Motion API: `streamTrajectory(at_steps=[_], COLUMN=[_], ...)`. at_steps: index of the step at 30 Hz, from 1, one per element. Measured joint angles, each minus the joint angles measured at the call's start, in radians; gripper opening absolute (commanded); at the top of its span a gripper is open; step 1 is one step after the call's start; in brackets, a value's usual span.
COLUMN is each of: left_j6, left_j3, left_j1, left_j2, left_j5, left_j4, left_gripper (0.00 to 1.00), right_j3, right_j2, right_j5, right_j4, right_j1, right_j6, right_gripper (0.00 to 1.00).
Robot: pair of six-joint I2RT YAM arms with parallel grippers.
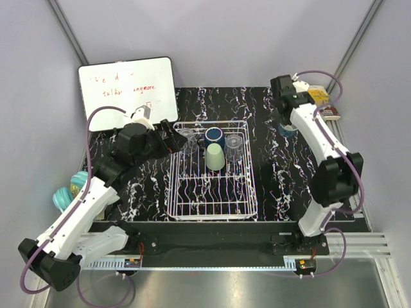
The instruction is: Unload the cups from the dish rack
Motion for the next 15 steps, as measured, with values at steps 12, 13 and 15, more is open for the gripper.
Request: streamTrajectory(at_steps=[12, 13, 15], left_j6=[0.019, 0.019, 0.019], left_j3=[-0.082, -0.084, -0.085], left_j1=[0.000, 0.000, 0.000], left_j2=[-0.031, -0.029, -0.019], left_j5=[-0.031, -0.031, -0.030], left_j4=[-0.067, -0.068, -0.068], left_gripper=[0.97, 0.97, 0.97], right_j3=[0.366, 0.366, 0.366], right_j2=[0.366, 0.383, 0.410], right_j5=[-0.138, -0.149, -0.168], right_j4=[-0.107, -0.113, -0.117], right_j1=[-0.119, -0.120, -0.120], right_j6=[-0.008, -0.009, -0.012], right_gripper=[0.00, 0.00, 0.00])
